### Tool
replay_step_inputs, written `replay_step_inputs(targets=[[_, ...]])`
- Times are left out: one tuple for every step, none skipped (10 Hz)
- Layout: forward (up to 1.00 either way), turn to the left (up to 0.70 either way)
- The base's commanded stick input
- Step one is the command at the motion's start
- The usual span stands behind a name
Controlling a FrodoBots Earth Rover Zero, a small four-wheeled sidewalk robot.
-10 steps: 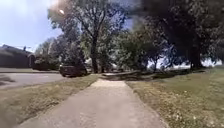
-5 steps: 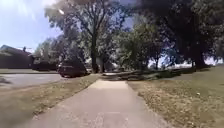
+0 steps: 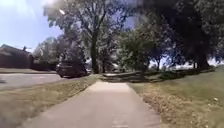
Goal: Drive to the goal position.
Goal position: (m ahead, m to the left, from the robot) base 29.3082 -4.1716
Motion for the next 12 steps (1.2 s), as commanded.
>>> replay_step_inputs(targets=[[0.85, 0.0], [0.85, 0.0], [0.85, 0.0], [0.85, 0.0], [0.85, 0.0], [0.85, 0.0], [0.85, 0.0], [0.85, 0.0], [0.85, 0.0], [0.85, 0.0], [0.85, 0.0], [0.85, 0.0]])
